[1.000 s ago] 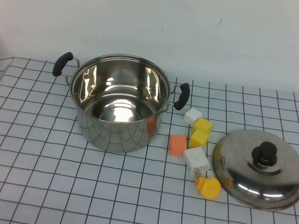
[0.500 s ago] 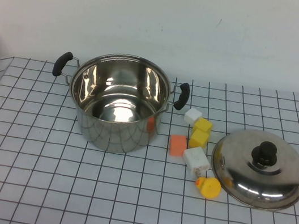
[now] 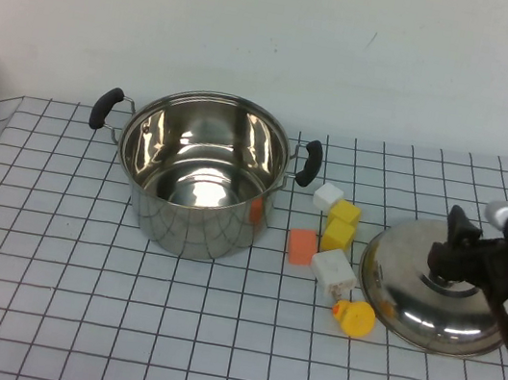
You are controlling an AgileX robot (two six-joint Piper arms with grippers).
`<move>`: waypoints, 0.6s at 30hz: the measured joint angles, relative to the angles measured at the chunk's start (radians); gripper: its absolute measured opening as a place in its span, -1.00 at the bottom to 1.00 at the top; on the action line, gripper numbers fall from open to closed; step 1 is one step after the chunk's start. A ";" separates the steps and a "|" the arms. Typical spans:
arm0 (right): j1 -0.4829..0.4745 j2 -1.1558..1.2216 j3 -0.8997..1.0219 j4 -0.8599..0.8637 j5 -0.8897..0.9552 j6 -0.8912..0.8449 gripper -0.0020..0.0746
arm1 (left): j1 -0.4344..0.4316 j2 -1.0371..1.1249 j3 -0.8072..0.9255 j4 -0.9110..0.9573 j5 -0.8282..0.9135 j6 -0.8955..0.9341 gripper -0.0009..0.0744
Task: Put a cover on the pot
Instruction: Pick up the pot lid
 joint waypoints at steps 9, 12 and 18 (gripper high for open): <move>0.000 0.189 -0.142 0.019 -0.005 -0.094 0.43 | 0.000 0.000 0.000 0.000 0.000 0.000 -0.98; 0.000 0.233 -0.179 0.050 -0.005 -0.099 0.42 | 0.000 0.000 0.000 0.000 0.000 0.000 -0.98; -0.008 0.251 -0.207 0.079 0.011 -0.101 0.42 | 0.000 0.000 0.000 0.000 0.000 0.000 -0.98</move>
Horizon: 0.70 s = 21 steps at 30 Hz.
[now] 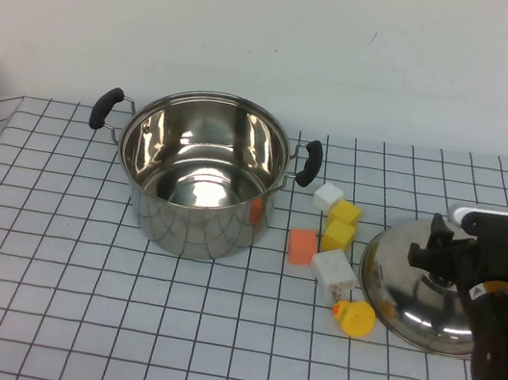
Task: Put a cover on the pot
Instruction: Pick up the pot lid
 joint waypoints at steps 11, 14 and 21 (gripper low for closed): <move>-0.057 0.004 -0.004 -0.004 0.021 -0.002 0.42 | 0.000 0.000 0.000 0.000 0.000 0.005 -0.98; -0.057 0.038 -0.030 -0.035 0.021 -0.004 0.42 | 0.000 0.000 0.000 0.000 0.000 0.005 -0.98; -0.057 0.149 -0.090 -0.029 0.022 -0.005 0.42 | 0.000 0.000 0.000 0.000 0.000 0.003 -0.98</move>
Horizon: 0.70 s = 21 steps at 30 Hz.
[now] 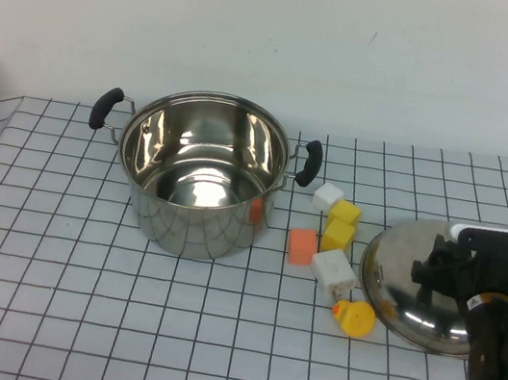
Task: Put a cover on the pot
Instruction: Pick up the pot lid
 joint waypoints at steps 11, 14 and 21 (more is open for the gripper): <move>0.000 0.038 -0.014 0.022 -0.002 0.004 0.31 | 0.000 0.000 0.000 0.000 0.000 0.000 -0.98; 0.000 0.032 -0.016 0.018 0.008 0.004 -0.03 | 0.000 0.000 0.000 0.000 0.000 0.000 -0.98; 0.002 -0.143 0.014 0.031 0.264 -0.061 -0.05 | 0.000 0.000 0.000 0.000 0.000 0.000 -0.98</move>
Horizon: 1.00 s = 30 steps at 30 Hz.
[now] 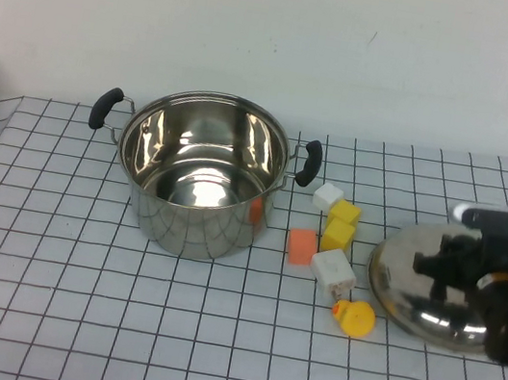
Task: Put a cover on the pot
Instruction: Pick up the pot lid, then place the pot lid on the pot
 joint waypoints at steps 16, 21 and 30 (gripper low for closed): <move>0.075 -0.676 -0.105 0.016 0.566 -0.246 -0.05 | 0.000 0.000 0.000 0.000 0.000 -0.004 -0.98; 0.193 -0.538 -0.268 -0.001 0.592 -0.248 -0.05 | 0.000 0.000 0.000 0.000 0.000 -0.004 -0.98; 0.291 -0.142 -0.733 -0.003 0.653 -0.210 -0.05 | 0.000 0.000 0.000 0.000 0.000 -0.004 -0.98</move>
